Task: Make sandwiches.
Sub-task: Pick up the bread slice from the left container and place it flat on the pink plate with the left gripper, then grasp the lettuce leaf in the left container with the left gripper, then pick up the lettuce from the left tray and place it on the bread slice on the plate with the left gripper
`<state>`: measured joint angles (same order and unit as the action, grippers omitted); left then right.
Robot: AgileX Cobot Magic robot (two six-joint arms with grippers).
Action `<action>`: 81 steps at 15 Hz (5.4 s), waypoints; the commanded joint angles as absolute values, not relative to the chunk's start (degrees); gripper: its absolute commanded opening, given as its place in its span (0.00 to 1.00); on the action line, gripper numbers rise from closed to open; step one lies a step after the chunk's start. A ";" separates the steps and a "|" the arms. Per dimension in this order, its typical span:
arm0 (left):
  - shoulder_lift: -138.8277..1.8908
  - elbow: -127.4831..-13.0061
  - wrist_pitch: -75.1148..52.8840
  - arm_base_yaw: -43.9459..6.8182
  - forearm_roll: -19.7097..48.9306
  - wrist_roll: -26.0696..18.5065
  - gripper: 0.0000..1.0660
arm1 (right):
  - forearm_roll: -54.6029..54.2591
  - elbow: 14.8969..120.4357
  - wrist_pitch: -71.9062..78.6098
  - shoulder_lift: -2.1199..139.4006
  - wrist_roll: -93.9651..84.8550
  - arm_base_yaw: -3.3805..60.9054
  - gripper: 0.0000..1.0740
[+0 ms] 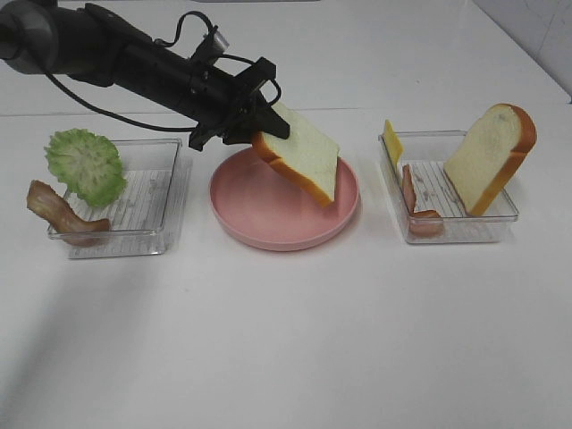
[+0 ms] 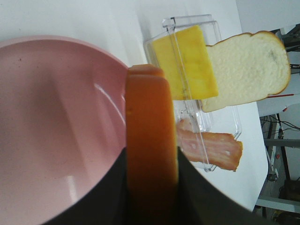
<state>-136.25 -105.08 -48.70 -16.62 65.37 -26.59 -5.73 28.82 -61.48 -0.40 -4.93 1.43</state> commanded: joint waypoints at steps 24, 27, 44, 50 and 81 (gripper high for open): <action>-133.04 -106.63 -49.68 -18.39 45.49 -21.20 0.75 | -5.67 28.88 -60.85 -0.74 -4.81 1.38 0.77; -130.58 -106.63 -48.93 -18.51 37.36 -16.33 0.75 | -5.67 28.88 -60.85 -0.74 -4.81 1.38 0.77; -115.16 -106.63 -63.83 -5.90 0.00 5.39 0.72 | -5.67 28.88 -60.85 -0.74 -4.81 1.38 0.77; -120.03 -106.51 -66.86 -2.06 0.00 4.13 0.72 | -5.67 28.88 -60.85 -0.74 -4.81 1.38 0.77; -129.60 -106.63 -51.39 -2.12 7.68 0.97 0.00 | -5.67 28.88 -60.85 -0.74 -4.81 1.38 0.77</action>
<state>-130.75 -106.57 -51.97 -2.18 6.02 1.32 -5.73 28.82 -61.48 -0.40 -4.93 1.43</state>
